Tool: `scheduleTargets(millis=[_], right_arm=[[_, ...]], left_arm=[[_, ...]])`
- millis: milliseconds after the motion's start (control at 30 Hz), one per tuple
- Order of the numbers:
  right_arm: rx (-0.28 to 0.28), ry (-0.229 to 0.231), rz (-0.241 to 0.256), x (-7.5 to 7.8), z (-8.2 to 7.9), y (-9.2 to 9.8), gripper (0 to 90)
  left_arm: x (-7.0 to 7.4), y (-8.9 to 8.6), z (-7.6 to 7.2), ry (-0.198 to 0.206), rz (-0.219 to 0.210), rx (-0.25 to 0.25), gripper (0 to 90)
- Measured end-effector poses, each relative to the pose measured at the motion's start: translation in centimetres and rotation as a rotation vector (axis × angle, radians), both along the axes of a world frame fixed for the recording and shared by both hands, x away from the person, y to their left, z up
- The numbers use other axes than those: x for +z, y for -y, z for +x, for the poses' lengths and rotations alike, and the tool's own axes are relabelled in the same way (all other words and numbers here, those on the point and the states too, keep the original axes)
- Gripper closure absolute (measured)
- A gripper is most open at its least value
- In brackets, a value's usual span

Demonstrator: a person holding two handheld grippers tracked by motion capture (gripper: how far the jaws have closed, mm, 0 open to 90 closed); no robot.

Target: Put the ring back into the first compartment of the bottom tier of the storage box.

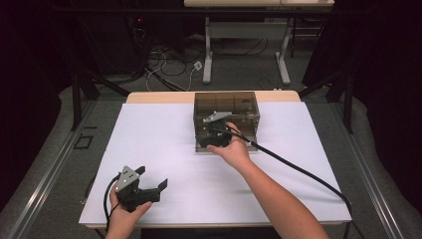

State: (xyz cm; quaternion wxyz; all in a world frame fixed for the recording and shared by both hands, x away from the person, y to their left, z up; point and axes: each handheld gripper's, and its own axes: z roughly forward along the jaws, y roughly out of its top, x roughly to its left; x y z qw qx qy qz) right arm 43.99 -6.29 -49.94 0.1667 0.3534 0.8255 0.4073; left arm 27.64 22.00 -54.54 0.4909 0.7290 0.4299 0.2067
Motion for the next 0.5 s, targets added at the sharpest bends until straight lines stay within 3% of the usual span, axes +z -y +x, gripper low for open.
scheduleTargets(millis=[267,500], right_arm=[[0.022,0.026,0.001,0.9,-1.0,0.1,37.4],[0.049,0.020,-0.008,1.8,-1.9,0.4,37.3]], left_arm=[[0.0,0.0,0.0,0.000,0.003,0.000,2.9],[0.0,0.0,-0.1,0.001,0.005,0.001,2.9]])
